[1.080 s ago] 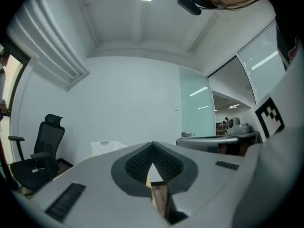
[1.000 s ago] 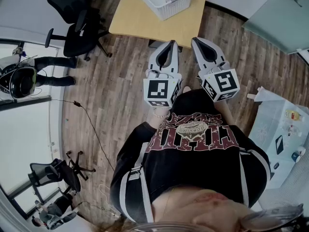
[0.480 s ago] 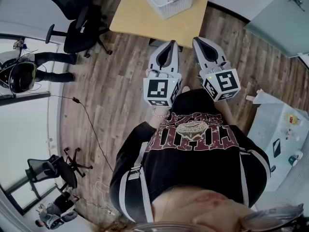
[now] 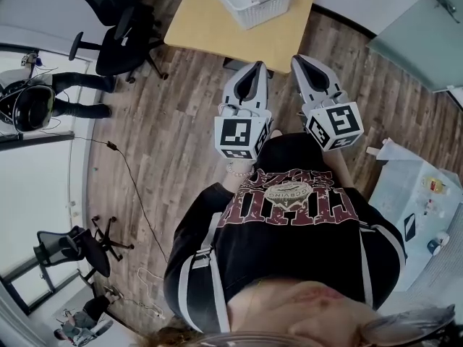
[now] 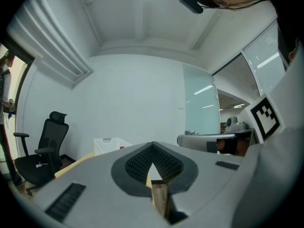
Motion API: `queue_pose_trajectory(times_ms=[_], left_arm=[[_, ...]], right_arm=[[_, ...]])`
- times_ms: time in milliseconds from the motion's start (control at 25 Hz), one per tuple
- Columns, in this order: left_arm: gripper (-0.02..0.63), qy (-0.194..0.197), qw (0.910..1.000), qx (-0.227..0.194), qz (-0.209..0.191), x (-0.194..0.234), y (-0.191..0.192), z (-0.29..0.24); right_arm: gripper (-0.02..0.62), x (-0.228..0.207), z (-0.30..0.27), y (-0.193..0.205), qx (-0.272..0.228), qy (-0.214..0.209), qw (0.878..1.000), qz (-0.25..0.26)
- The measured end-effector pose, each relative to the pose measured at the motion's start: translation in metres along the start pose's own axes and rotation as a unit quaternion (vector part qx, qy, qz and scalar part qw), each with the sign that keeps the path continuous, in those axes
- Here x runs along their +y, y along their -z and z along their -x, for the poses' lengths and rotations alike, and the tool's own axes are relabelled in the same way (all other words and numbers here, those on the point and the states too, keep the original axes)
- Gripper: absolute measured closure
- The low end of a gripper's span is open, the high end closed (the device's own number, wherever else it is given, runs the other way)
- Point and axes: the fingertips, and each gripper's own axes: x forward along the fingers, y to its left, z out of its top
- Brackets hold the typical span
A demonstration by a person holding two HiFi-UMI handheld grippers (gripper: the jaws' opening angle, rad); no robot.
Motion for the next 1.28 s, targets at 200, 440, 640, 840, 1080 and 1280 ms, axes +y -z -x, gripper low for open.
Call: queue_pose_trajectory(times_ms=[200, 440, 640, 840, 1080, 1280], left_arm=[[0.558, -0.008, 1.0, 0.003, 0.001, -0.005, 0.003, -0.001], [0.56, -0.011, 0.9999, 0.007, -0.003, -0.01, 0.003, -0.002], [0.558, -0.01, 0.9999, 0.008, -0.004, -0.01, 0.004, -0.004], [0.559, -0.005, 1.0, 0.008, -0.001, -0.008, 0.005, -0.012], [0.56, -0.002, 0.9999, 0.01, 0.001, 0.001, 0.002, -0.023], [0.56, 0.003, 0.9999, 0.012, 0.008, 0.014, 0.003, -0.035]], right_arm=[[0.578, 0.002, 0.0, 0.002, 0.004, -0.014, 1.0, 0.005], [0.578, 0.001, 0.002, 0.002, 0.004, -0.024, 1.0, 0.0], [0.577, 0.0, 0.003, 0.003, 0.004, -0.023, 1.0, -0.003], [0.577, -0.005, -0.003, 0.005, 0.007, -0.017, 1.0, -0.003], [0.578, -0.011, -0.015, 0.005, 0.014, -0.011, 1.0, 0.001], [0.578, -0.016, -0.031, 0.006, 0.02, -0.005, 1.0, 0.003]])
